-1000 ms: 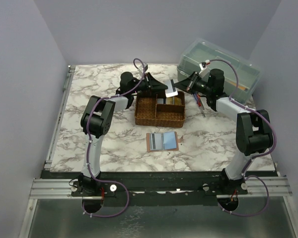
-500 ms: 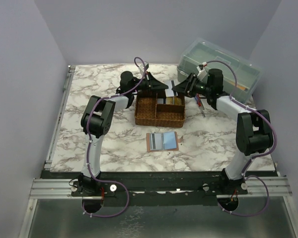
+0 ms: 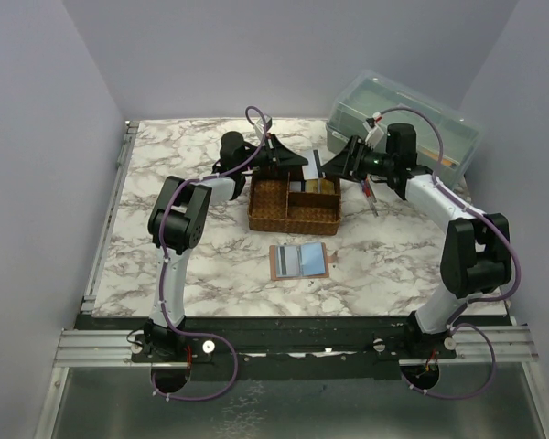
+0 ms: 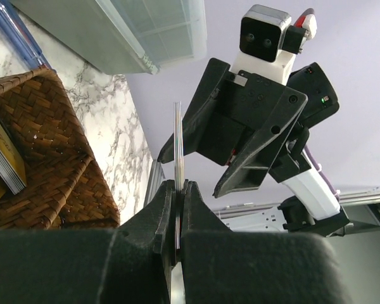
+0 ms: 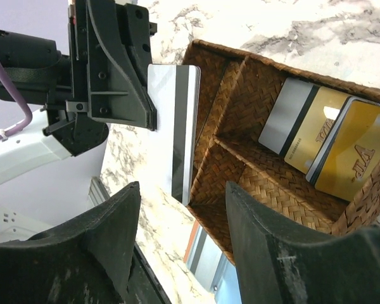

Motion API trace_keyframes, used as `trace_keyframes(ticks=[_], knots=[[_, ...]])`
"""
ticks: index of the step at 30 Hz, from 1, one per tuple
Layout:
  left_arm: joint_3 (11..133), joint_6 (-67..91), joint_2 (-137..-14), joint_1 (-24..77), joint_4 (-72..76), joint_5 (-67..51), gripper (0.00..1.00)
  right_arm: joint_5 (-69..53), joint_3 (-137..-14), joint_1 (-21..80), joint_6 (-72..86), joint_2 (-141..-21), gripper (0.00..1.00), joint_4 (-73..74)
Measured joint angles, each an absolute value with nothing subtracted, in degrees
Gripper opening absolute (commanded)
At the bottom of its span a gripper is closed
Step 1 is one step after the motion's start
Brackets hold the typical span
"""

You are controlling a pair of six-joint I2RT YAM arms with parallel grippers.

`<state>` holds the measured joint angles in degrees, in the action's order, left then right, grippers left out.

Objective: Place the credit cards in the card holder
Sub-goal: Place the credit card in the storage box.

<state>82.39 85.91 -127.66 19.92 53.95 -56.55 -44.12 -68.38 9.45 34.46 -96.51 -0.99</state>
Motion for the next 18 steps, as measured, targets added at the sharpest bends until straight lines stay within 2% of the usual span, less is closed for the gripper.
trace_keyframes(ticks=[13,18], knots=[[82.06,83.53,-127.66,19.92,51.48,-56.53,0.00,-43.92,-70.02,10.87,32.77,-96.51,0.50,2.68],[82.06,83.26,-127.66,19.94,50.85,-56.53,0.00,-43.94,-70.35,11.31,32.75,-96.51,0.51,2.70]])
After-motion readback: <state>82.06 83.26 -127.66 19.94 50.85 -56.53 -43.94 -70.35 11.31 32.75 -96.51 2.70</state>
